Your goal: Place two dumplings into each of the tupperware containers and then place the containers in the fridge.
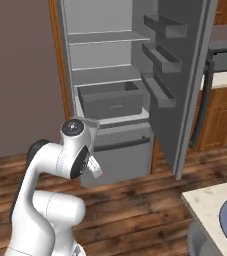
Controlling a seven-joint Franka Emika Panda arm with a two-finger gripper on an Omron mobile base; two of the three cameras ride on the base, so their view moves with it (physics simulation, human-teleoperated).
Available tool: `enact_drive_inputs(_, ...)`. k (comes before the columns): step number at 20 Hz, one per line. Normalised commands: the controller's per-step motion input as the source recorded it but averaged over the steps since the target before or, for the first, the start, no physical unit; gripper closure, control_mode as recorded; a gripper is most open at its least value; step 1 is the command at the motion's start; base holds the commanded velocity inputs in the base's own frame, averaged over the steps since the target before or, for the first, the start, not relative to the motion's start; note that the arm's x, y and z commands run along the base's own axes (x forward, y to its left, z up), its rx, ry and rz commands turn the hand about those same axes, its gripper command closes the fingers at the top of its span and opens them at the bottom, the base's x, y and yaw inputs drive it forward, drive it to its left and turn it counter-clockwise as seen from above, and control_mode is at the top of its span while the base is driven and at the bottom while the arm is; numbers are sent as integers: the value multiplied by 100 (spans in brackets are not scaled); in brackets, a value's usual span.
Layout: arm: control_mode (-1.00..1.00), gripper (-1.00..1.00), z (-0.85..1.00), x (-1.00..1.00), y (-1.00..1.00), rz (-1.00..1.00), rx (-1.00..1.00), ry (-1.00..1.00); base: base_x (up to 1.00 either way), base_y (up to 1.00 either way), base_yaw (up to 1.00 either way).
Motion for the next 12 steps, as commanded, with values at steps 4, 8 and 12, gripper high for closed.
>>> enact_drive_inputs(4, 100, 100, 0, 0, 0, 0, 0, 0, 66, -1, 42)
enact_drive_inputs(8, 100, 100, 0, 0, 0, 0, 0, 0, 53, -45, 27)
enact_drive_inputs(12, 100, 100, 0, 0, 0, 0, 0, 0, 46, -81, 19)
